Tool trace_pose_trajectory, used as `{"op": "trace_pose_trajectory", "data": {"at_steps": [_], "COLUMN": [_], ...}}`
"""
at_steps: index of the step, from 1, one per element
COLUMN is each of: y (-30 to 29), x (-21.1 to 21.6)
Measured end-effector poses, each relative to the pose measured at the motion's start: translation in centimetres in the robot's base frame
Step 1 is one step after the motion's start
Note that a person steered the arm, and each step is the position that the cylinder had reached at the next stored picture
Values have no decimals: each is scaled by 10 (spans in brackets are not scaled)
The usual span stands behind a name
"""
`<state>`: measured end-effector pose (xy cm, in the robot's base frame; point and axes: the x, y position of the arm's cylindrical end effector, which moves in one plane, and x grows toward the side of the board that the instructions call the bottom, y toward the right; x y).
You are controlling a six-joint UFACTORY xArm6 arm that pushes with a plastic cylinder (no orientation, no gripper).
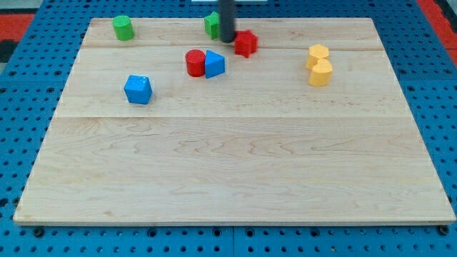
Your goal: Place the red star to the top of yellow hexagon
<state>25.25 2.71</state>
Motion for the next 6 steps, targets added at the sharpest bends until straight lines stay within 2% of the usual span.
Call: {"op": "trace_pose_trajectory", "data": {"at_steps": [1,2,3,4,5,6], "y": [-8,-21,12,35,39,77], "x": [13,44,40,-2,-12,-11]}}
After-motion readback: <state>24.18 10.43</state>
